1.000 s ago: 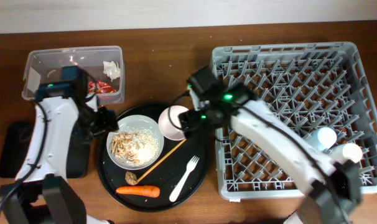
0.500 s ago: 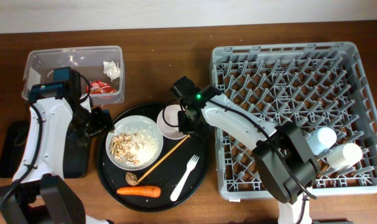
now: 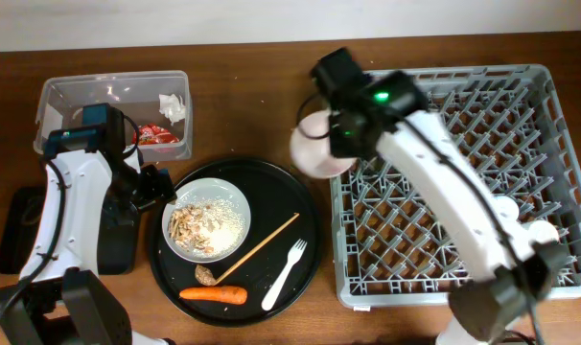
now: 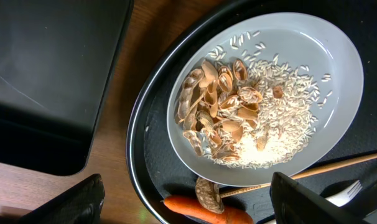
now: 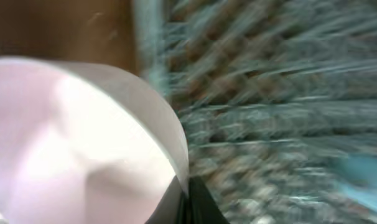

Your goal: Sort waste into correct bins and load items into the dishwasher rack

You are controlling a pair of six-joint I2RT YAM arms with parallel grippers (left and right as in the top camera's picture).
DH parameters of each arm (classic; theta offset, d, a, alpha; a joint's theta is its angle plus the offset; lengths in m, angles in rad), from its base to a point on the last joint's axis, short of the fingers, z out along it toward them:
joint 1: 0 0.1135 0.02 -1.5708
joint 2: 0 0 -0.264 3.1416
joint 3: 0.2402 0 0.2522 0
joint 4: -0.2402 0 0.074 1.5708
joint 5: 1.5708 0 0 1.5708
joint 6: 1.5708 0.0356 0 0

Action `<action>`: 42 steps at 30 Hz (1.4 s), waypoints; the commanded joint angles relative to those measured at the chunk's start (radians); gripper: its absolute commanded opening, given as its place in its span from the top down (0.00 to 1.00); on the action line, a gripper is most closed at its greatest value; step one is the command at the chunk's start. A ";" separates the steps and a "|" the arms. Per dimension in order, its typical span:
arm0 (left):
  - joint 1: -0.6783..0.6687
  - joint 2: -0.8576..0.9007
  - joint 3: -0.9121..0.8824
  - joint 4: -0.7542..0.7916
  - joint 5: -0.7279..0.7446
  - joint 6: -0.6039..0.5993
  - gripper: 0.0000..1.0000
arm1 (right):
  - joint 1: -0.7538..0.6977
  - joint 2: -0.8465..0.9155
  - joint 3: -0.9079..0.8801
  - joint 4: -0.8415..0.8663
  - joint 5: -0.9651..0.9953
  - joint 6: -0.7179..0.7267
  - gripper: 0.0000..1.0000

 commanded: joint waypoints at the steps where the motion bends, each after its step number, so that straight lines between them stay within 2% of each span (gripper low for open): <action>1: -0.003 -0.012 0.005 0.000 -0.003 -0.014 0.16 | -0.108 -0.106 0.030 -0.064 0.494 -0.006 0.96; 3: -0.004 -0.012 0.005 0.000 -0.002 -0.014 0.15 | -0.207 -0.121 0.030 -0.082 0.742 0.065 0.96; 6: -0.019 -0.012 0.005 0.002 0.004 -0.032 0.16 | -0.330 -0.097 0.027 -0.053 0.898 0.129 0.96; 13: -0.019 -0.012 0.005 0.012 0.020 -0.040 0.16 | -0.557 0.064 0.026 0.048 0.909 0.129 0.96; 21: -0.019 -0.012 0.005 0.013 0.023 -0.040 0.15 | -0.568 0.273 -0.059 0.172 0.911 0.130 0.96; 30: -0.019 -0.012 0.005 0.014 0.023 -0.040 0.15 | -0.552 0.282 -0.235 0.260 0.813 0.130 0.96; 38: -0.019 -0.012 0.005 0.015 0.023 -0.040 0.16 | -0.469 0.282 -0.237 0.228 0.737 0.125 0.95; 42: -0.019 -0.012 0.005 0.015 0.023 -0.040 0.16 | -0.463 0.282 -0.237 0.177 0.646 0.125 0.84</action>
